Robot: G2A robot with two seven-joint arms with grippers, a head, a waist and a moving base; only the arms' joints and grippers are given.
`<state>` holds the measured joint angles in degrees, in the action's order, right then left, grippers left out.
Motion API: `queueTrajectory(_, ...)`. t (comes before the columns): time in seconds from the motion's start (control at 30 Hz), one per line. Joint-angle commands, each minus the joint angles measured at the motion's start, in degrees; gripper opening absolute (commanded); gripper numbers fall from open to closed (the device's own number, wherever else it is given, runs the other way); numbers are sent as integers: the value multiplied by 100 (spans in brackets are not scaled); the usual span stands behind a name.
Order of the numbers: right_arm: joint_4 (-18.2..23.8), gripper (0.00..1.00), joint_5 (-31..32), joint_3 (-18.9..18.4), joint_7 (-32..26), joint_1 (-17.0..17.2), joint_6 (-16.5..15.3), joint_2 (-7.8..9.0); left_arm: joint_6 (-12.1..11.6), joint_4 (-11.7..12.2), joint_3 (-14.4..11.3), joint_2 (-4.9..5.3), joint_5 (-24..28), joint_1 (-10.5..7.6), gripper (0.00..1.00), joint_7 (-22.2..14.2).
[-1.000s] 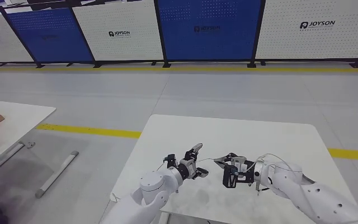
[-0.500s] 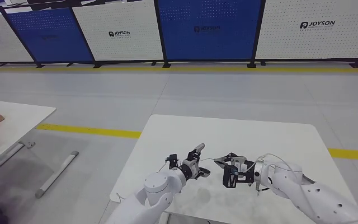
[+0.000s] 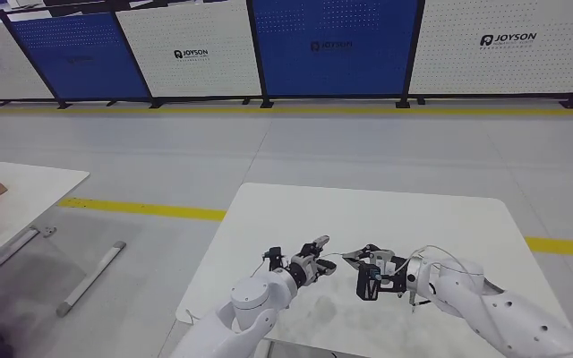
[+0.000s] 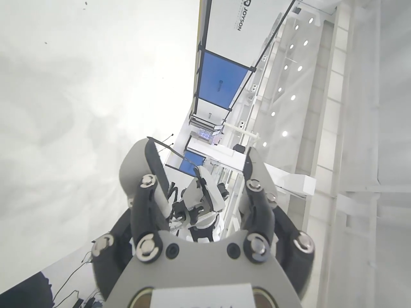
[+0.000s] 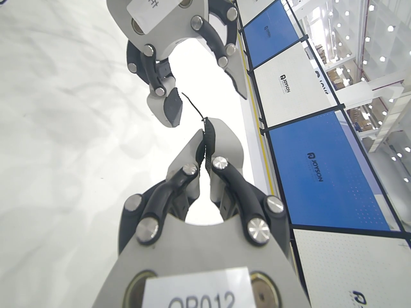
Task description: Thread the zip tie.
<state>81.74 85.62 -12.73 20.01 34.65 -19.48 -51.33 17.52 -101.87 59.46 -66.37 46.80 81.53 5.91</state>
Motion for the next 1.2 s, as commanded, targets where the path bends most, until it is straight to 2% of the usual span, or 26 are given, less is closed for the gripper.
queueTrajectory(0.0,0,0,0,0,0,0,0,0,34,-25,10,5,-65,32,6,-38)
queueTrajectory(0.07,0,0,0,0,0,0,0,0,64,-42,21,10,-107,55,0,-76)
queueTrajectory(0.5,0,0,0,0,0,0,0,0,112,3,44,-18,-117,53,0,-211)
queueTrajectory(0.53,0,0,0,0,0,0,0,0,111,5,48,-20,-118,56,31,-213)
queueTrajectory(0.57,0,0,0,0,0,0,0,0,111,4,48,-22,-128,61,49,-217)
queueTrajectory(0.6,0,0,0,0,0,0,0,0,109,1,49,-22,-141,67,62,-221)
queueTrajectory(0.63,0,0,0,0,0,0,0,0,107,-1,52,-23,-148,72,67,-225)
queueTrajectory(0.8,0,0,0,0,0,0,0,0,85,0,97,-34,-115,91,50,-212)
queueTrajectory(0.97,0,0,0,0,0,0,0,0,100,27,83,-52,-105,64,44,-204)
queueTrajectory(1.17,0,0,0,0,0,0,0,0,118,88,37,-81,-123,1,29,-167)
